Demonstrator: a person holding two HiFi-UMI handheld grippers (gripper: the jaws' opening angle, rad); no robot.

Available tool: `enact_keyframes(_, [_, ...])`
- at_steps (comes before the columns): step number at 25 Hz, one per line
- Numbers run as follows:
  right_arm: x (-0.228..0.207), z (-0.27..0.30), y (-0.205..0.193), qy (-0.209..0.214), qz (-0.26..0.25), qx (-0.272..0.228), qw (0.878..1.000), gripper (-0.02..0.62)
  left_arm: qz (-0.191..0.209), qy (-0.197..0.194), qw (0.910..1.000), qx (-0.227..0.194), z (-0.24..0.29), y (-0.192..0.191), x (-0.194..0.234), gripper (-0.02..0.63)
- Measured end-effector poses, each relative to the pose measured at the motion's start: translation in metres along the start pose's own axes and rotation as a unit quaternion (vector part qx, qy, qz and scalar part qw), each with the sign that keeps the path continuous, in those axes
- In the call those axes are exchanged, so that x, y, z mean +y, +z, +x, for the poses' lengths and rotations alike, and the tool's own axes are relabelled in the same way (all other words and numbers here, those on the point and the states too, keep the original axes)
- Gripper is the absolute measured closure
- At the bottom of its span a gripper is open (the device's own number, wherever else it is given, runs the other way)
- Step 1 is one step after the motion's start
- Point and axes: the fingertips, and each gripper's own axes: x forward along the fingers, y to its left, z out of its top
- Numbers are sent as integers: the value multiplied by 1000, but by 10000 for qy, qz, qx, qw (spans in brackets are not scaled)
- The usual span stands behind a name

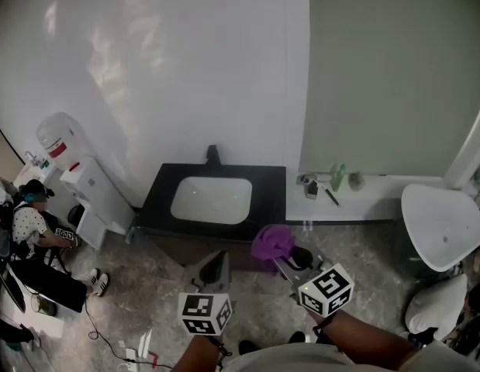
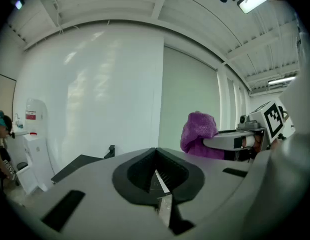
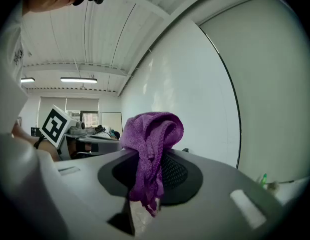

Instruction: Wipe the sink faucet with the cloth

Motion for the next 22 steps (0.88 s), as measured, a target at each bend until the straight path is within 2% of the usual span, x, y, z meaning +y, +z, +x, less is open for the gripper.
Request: enact_keyframes(22, [-4,1,-7,-74,132,77,9999,505,-228,-50,9997,44,2,-4,7,598])
